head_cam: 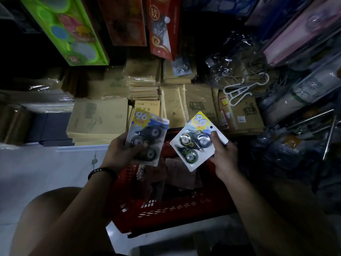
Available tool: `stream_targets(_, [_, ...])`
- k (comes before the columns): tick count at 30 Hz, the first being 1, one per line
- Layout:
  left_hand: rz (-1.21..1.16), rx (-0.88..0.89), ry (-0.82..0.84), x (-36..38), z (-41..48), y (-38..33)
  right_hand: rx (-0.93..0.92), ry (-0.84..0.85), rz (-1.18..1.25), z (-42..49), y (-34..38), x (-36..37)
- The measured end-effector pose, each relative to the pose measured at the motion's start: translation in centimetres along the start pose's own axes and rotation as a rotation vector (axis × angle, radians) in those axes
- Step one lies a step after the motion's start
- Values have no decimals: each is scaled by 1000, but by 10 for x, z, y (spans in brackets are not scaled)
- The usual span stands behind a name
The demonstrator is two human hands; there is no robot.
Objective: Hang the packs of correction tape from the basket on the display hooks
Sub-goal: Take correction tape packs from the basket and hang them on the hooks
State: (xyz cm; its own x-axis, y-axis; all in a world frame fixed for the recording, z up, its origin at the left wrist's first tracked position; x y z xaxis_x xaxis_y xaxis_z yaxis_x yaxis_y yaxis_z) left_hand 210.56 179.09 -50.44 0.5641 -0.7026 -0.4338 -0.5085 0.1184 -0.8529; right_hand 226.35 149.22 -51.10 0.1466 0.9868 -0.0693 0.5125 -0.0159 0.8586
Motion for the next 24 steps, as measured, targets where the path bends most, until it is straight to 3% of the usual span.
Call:
stream_targets(4, [-28,9,16,4,-8,-3,-87,-75,-23,1,14,-1])
stream_targets(9, [-183,69,53,19,-36,-29,-56,131,-86,-24,28,27])
stream_targets(12, [-316,50,76,18,-57,-54,-28,174,-106,-40,49,44])
stream_targets(14, [-367,55,28,11,-72,-71,59,185,-87,-53,57,53])
stream_targets(17, [-435,80,-53,-5,-94,-99,94,345,-46,-78,75,64])
stream_targets(20, [-538,61,-85,-23,-105,-122,-27,516,-7,-108,108,64])
stream_targets(24, [-597,84,-117,-58,-113,-153,-365,545,-113,-137,142,52])
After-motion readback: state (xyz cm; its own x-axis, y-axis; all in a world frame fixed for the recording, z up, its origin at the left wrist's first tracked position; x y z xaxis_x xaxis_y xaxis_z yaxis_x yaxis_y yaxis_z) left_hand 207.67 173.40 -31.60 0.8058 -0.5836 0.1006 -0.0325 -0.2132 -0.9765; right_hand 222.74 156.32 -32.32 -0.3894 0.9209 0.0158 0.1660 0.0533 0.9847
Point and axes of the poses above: each hand's wrist, its own z-axis towards the middle knuckle, its own x-axis out of the palm, y = z × x, the point moved 6 cm from there along z, towards the middle knuckle, and after that the axes turned 13 degrees about -y, right-handed, at the moved point
